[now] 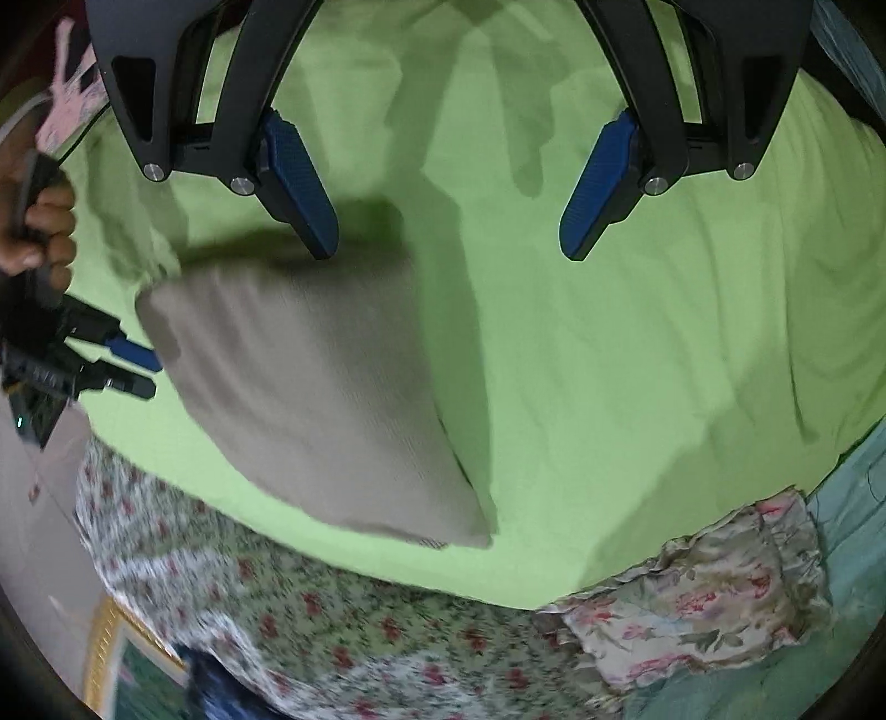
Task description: Fold small clothes
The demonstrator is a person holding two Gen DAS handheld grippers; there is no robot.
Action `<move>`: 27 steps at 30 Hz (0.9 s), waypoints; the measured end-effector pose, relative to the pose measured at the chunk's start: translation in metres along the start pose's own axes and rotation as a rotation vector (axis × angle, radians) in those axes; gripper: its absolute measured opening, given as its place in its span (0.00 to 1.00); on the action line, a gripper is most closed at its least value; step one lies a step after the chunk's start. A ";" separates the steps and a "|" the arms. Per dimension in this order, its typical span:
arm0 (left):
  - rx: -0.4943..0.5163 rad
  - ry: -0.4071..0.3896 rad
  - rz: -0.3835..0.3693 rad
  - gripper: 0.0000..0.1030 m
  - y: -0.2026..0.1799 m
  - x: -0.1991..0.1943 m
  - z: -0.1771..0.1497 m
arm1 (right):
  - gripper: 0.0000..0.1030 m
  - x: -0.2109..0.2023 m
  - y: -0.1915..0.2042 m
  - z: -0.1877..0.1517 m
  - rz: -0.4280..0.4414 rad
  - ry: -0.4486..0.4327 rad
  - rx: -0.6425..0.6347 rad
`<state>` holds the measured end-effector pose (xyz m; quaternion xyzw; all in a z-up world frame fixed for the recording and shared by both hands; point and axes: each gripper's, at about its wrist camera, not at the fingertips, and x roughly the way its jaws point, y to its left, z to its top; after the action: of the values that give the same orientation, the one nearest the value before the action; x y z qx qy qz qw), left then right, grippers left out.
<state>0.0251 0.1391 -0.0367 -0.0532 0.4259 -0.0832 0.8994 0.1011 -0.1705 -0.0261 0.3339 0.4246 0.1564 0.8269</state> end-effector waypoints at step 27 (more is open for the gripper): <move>-0.125 0.066 0.013 0.10 0.000 0.047 0.017 | 0.05 0.030 0.010 -0.038 -0.249 0.134 -0.285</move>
<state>0.0671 0.1299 -0.0617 -0.1038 0.4602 -0.0526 0.8802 0.0885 -0.1314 -0.0526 0.1472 0.4902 0.1335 0.8486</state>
